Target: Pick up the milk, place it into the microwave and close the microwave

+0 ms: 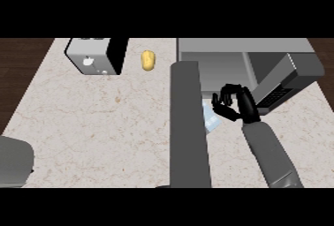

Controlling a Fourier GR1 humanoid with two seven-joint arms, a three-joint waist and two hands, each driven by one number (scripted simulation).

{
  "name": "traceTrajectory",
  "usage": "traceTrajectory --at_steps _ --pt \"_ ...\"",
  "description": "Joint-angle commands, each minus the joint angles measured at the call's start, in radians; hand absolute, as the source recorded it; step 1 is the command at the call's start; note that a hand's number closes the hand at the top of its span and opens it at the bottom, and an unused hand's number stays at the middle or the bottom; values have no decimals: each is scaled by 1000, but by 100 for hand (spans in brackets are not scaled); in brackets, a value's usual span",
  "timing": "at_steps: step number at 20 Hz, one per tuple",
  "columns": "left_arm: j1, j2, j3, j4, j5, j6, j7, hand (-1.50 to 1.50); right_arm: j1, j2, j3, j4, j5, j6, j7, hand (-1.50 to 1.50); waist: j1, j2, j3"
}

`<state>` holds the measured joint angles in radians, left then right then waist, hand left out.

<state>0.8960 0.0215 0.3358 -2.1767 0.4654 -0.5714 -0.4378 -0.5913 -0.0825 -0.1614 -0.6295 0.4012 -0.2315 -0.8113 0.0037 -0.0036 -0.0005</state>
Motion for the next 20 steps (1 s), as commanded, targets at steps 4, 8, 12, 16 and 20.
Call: traceTrajectory --at_steps 4,8,12,16,20 --pt "-111 6 35 124 -27 -24 1 -150 -152 -24 8 56 23 16 183 150 15 8 1" --pt "-115 -5 42 77 -25 -11 42 -150 -250 -29 -5 144 43 -43 214 150 24 10 1" --pt "-196 43 43 91 14 24 109 -150 -352 -77 -57 269 54 -149 214 150 46 27 3" --pt "-168 15 39 144 -46 -19 56 -150 -356 -120 -62 363 87 -232 228 150 67 31 2" --pt "-204 36 37 161 -33 -39 52 -150 -380 -142 -142 399 29 -308 268 150 84 43 4"
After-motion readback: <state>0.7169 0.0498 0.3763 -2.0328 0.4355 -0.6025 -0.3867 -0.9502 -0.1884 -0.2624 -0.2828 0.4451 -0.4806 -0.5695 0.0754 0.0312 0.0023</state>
